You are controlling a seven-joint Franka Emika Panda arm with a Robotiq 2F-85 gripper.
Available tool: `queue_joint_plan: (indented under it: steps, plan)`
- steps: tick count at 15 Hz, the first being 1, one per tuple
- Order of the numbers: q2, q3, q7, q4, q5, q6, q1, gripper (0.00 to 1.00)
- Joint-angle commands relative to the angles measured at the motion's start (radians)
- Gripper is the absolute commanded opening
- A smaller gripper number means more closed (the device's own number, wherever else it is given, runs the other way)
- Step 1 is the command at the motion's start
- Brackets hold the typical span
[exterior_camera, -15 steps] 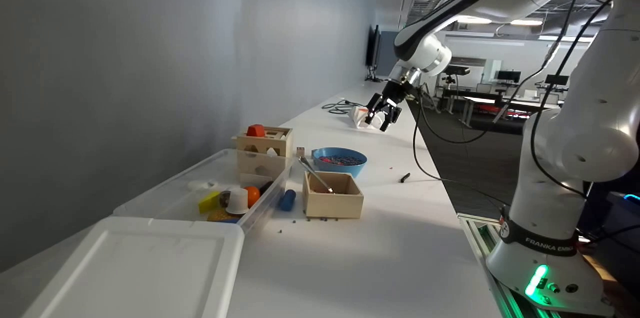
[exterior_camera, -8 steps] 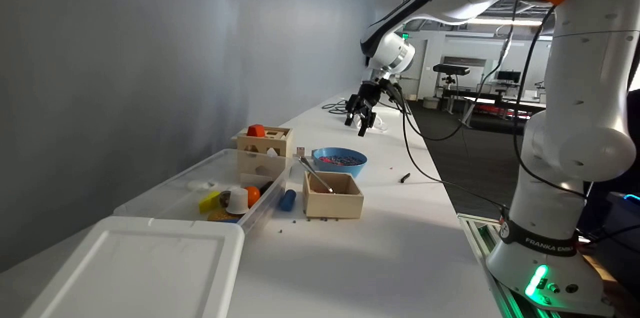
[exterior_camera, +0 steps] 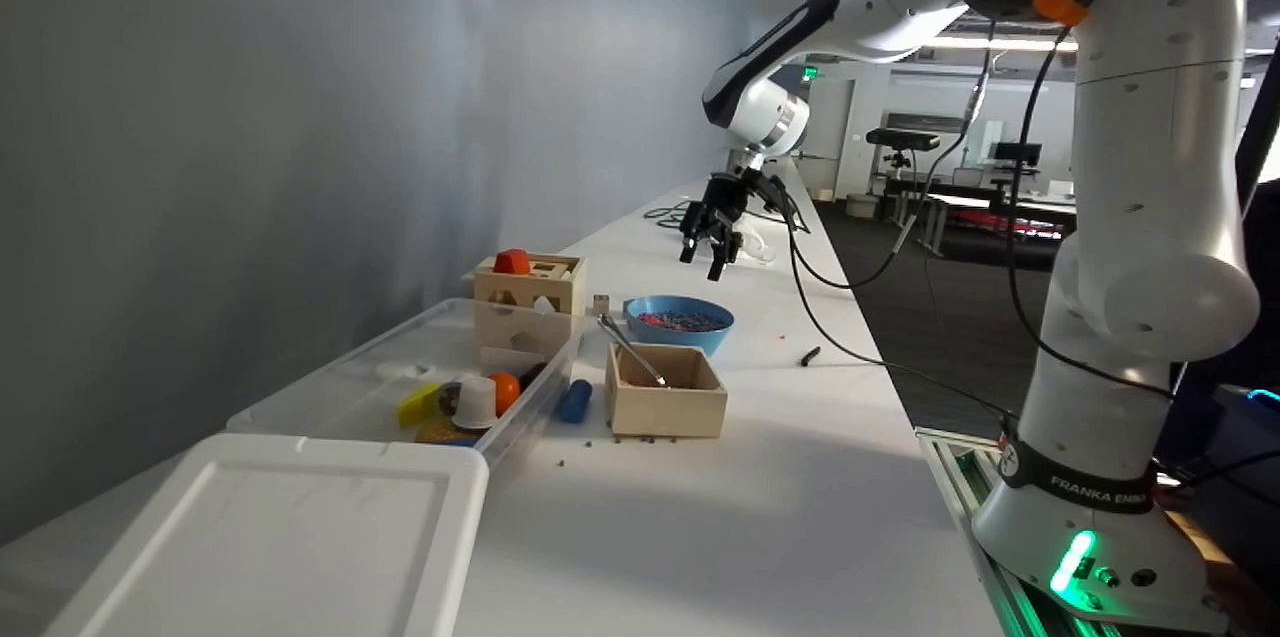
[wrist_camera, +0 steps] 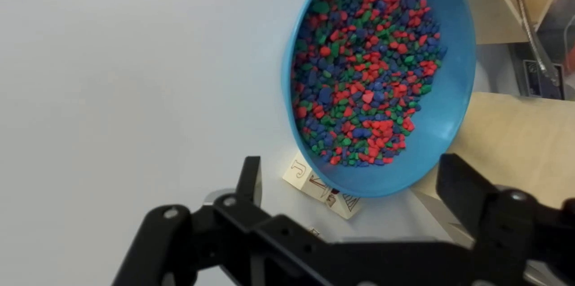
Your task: Empty the contents of the blue bowl into the smaller wooden box
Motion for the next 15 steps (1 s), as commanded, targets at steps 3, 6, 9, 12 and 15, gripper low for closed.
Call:
queue_joint_plan:
  steps: [3,6,9,12,15]
  plan:
    - [0.036,0.147,-0.058,0.007,0.009,0.074,-0.095,1.0]
    - [0.062,0.196,-0.085,0.004,0.001,0.09,-0.106,1.0]
    - [0.074,0.226,-0.117,-0.014,0.004,0.093,-0.118,0.93]
    - [0.074,0.227,-0.137,-0.029,-0.005,0.101,-0.136,0.82]
    - [0.063,0.222,-0.156,-0.046,-0.003,0.106,-0.156,0.56]
